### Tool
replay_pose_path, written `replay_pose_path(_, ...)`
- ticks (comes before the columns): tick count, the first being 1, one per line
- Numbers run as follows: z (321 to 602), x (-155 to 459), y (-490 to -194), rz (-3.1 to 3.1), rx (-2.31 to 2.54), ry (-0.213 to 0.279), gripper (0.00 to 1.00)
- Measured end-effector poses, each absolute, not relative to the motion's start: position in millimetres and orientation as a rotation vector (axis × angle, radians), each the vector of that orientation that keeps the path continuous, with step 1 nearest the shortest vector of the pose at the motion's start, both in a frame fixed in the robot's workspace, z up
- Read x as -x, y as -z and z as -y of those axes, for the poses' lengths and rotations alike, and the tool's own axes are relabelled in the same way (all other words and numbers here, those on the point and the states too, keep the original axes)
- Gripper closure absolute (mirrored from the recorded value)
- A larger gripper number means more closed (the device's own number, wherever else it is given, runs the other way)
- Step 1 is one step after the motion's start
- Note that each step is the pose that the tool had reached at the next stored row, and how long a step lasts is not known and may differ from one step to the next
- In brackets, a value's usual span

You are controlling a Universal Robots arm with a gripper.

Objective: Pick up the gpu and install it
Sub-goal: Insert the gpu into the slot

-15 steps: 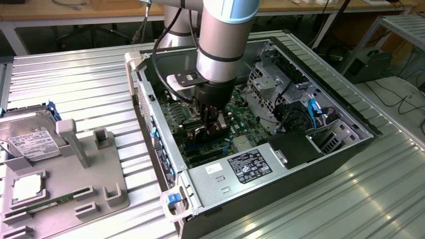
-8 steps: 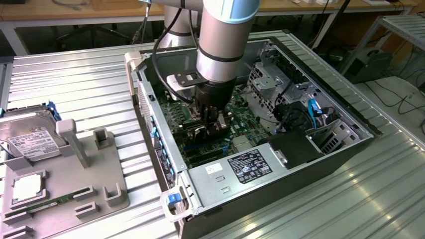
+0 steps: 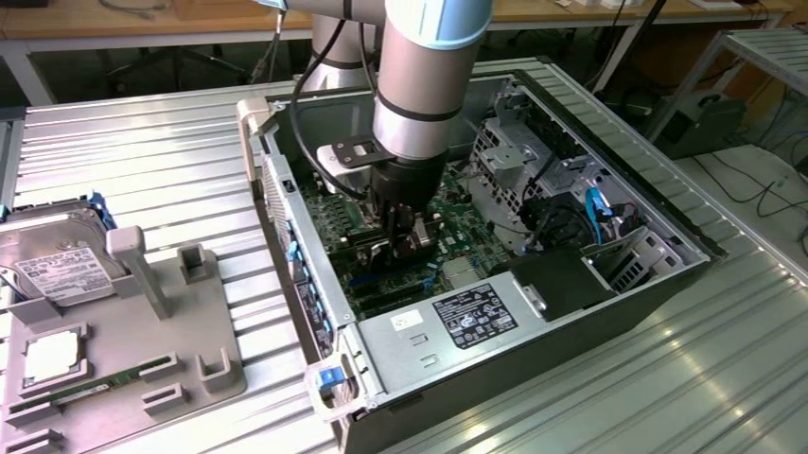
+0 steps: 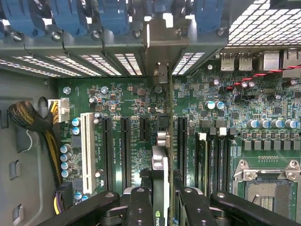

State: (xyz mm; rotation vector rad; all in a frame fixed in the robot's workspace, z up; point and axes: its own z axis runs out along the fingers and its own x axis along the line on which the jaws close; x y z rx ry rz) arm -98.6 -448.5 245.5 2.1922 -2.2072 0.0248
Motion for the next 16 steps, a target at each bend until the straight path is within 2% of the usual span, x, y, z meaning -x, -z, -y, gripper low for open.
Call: replay_pose_path(16, 448.5, 98.8, -240.6, 2.207, -2.192, -0.025, 0.73)
